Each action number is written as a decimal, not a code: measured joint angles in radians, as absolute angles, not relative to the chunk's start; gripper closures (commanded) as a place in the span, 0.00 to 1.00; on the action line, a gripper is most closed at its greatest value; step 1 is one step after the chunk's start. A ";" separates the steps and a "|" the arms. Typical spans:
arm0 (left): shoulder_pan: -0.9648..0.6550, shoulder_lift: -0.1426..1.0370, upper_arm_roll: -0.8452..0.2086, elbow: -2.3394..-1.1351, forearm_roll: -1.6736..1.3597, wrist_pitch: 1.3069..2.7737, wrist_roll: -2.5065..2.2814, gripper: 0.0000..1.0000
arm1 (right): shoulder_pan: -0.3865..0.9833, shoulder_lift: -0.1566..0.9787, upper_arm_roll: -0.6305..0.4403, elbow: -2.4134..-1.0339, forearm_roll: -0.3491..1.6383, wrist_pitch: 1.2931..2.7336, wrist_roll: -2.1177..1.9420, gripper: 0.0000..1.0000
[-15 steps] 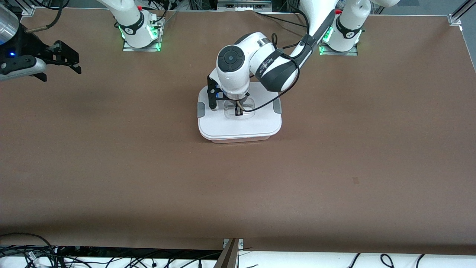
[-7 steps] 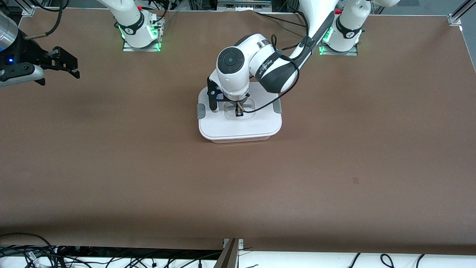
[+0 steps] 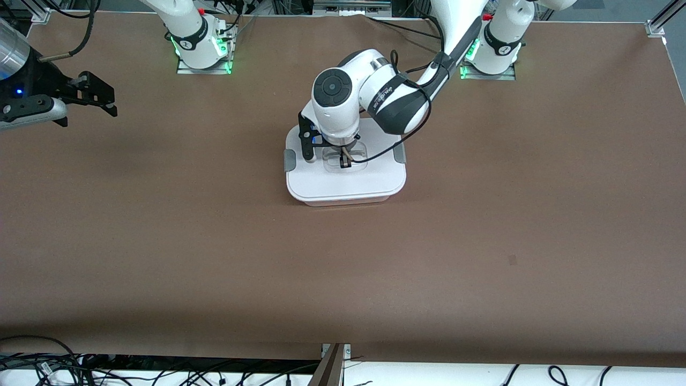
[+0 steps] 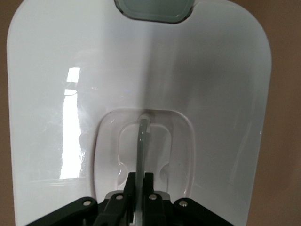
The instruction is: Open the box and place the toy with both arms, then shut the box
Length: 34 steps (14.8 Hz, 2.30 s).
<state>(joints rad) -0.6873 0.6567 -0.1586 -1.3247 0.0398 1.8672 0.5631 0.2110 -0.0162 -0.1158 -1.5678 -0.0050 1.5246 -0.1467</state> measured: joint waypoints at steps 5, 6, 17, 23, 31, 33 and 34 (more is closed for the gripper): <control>-0.677 0.658 -0.132 -1.241 0.040 1.773 0.548 0.00 | 0.211 -0.016 -0.118 -1.566 -0.005 1.528 -0.147 0.00; -0.663 0.658 -0.123 -1.215 0.040 1.749 0.543 0.00 | 0.211 -0.016 -0.118 -1.566 -0.005 1.528 -0.147 0.00; -0.401 0.657 0.091 -1.148 0.040 1.731 0.456 0.00 | 0.211 -0.016 -0.118 -1.565 -0.005 1.528 -0.147 0.00; -0.278 0.611 0.175 -1.092 0.040 1.724 0.435 0.00 | 0.211 -0.015 -0.118 -1.565 -0.005 1.528 -0.147 0.00; -0.025 0.355 0.093 -1.240 -0.028 1.540 0.162 0.00 | 0.211 -0.013 -0.119 -1.564 -0.005 1.528 -0.147 0.00; -0.019 0.291 0.071 -1.299 -0.028 1.518 0.128 0.00 | 0.211 -0.013 -0.119 -1.563 -0.005 1.528 -0.147 0.00; -0.013 0.262 0.057 -1.332 -0.028 1.517 0.119 0.00 | 0.211 -0.013 -0.119 -1.563 -0.005 1.528 -0.147 0.00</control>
